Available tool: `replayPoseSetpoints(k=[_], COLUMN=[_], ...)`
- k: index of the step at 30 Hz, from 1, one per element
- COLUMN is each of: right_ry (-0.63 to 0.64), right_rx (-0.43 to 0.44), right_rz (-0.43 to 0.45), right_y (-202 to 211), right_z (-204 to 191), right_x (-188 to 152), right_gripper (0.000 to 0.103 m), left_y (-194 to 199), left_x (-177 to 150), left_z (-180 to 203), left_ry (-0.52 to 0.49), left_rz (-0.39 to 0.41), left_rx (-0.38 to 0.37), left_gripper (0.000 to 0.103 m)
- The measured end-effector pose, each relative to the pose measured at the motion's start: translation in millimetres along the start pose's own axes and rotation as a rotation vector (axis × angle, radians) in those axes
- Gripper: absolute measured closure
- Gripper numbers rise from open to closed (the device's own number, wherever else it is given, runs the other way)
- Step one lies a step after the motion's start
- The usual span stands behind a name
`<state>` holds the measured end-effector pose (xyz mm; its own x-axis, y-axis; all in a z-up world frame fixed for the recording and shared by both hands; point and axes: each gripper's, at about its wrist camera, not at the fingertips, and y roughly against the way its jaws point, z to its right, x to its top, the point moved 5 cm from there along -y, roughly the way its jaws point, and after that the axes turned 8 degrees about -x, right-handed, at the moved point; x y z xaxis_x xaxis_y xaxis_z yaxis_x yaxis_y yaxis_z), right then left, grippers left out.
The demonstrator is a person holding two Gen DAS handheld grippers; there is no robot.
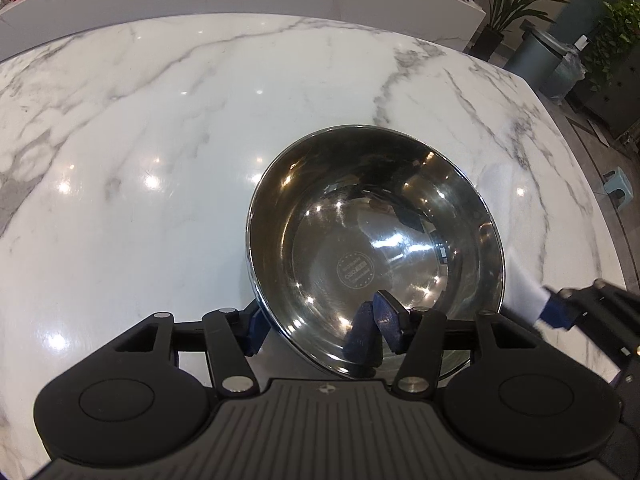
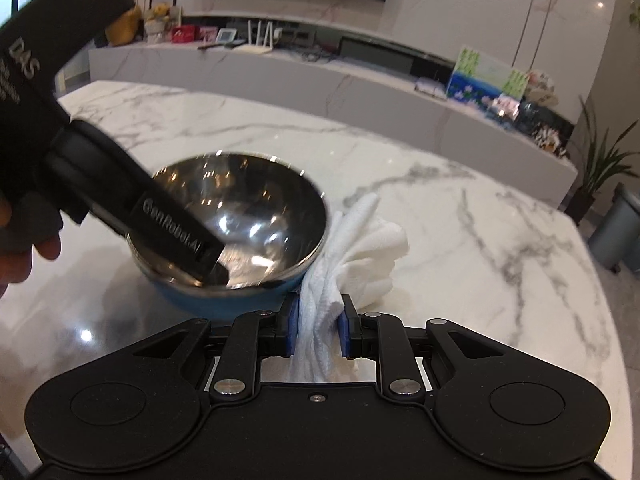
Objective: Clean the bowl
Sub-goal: 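Open the left gripper to release the bowl rim and lift it away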
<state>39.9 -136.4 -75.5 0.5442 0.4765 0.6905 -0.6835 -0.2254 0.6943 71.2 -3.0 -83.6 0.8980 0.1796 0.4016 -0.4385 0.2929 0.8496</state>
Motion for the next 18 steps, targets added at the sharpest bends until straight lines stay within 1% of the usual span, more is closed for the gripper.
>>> replayPoseSetpoints(k=[3,12,15,18], right_ry=[0.011,0.006,-0.004,-0.013], right_rx=[0.019,0.024,0.022,0.001], right_rz=[-0.031,-0.037,-0.028,0.011], right_y=[-2,0,-2,4], right_z=[-6,-5,-3,2], right_x=[0,3,2,7], right_gripper=[0.085,0.085,0.085,0.085], left_y=[0,0,0,1], left_x=[0,0,0,-1], left_z=[0,-2,-3,-4], left_ry=[-0.001,-0.003,-0.002,0.000], left_rz=[-0.001,-0.002,-0.001,0.002], left_rx=[0.000,-0.002,-0.001,0.000], left_gripper=[0.050,0.050,0.050,0.049])
